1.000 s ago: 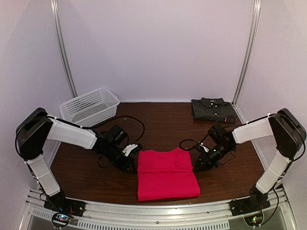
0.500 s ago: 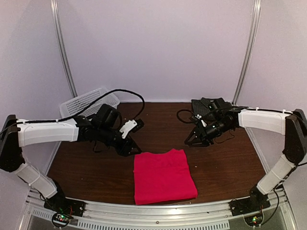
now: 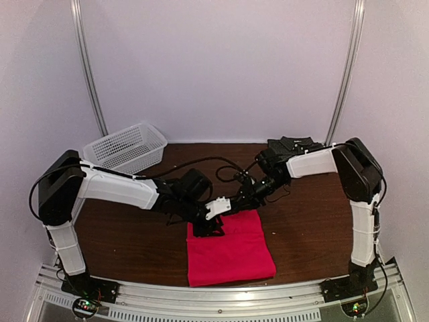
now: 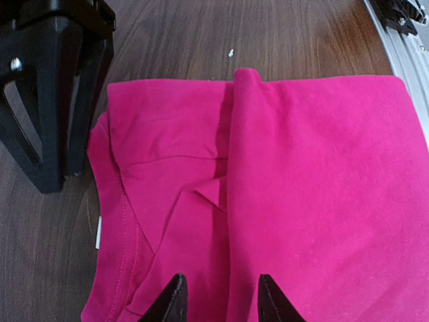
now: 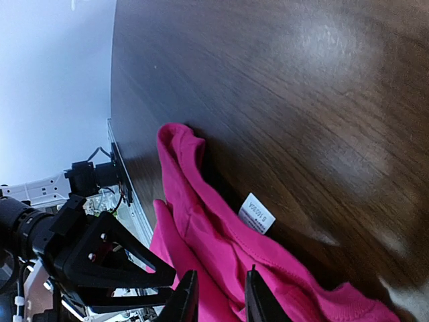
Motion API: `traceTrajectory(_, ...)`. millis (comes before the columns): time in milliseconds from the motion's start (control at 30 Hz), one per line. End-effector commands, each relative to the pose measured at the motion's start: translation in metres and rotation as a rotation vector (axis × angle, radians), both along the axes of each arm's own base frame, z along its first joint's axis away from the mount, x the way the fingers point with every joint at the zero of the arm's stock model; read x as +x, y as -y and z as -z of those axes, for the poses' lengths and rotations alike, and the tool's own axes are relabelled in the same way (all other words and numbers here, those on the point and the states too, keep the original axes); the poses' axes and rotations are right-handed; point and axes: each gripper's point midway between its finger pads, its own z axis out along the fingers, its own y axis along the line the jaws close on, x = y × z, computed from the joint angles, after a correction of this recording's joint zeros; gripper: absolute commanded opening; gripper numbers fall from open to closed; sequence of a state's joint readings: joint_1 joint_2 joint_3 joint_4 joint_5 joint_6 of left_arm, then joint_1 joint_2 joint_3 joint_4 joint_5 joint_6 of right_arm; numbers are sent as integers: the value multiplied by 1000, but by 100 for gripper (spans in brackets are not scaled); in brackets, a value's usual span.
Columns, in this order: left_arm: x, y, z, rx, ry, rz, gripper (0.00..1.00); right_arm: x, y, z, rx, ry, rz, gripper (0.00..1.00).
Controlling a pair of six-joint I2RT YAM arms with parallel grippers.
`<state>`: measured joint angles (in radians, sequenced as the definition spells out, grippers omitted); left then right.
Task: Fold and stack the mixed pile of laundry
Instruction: Adjust the square-folded T-shirt at the center of the board.
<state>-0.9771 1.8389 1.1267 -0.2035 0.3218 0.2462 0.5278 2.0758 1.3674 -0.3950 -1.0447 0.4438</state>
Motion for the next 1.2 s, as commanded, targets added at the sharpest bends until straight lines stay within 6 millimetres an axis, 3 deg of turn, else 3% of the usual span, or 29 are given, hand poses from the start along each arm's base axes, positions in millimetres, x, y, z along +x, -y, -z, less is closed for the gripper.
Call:
traceTrajectory(0, -6, 20, -6, -35, 67, 107, 35, -10, -1, 14, 4, -2, -31, 25)
traceTrajectory(233, -34, 17, 17, 19, 32, 172, 33, -52, 30, 48, -92, -50, -50, 25)
traceTrajectory(367, -40, 14, 14, 26, 34, 176, 33, -72, 45, 51, -131, -55, -58, 25)
traceTrajectory(467, -37, 13, 3, 14, 58, 163, 33, -75, 51, 42, -147, -28, -53, 26)
traceTrajectory(567, -33, 13, -2, 11, 86, 151, 34, -57, 45, 21, -136, 32, -28, 27)
traceTrajectory(667, -29, 18, -1, 10, 96, 156, 34, -25, 35, -1, -147, 114, -2, 28)
traceTrajectory(833, -26, 27, 2, 15, 101, 185, 35, 9, 42, 6, -233, 134, 47, 28)
traceTrajectory(933, -28, 29, 6, 17, 93, 203, 35, 4, 33, -13, -156, 135, 10, 27)
traceTrajectory(1067, -32, 31, 17, 35, 64, 230, 33, -28, 13, -31, -47, 67, -67, 26)
traceTrajectory(1167, -32, 33, 22, 41, 54, 235, 31, -50, -1, -33, -5, 23, -116, 25)
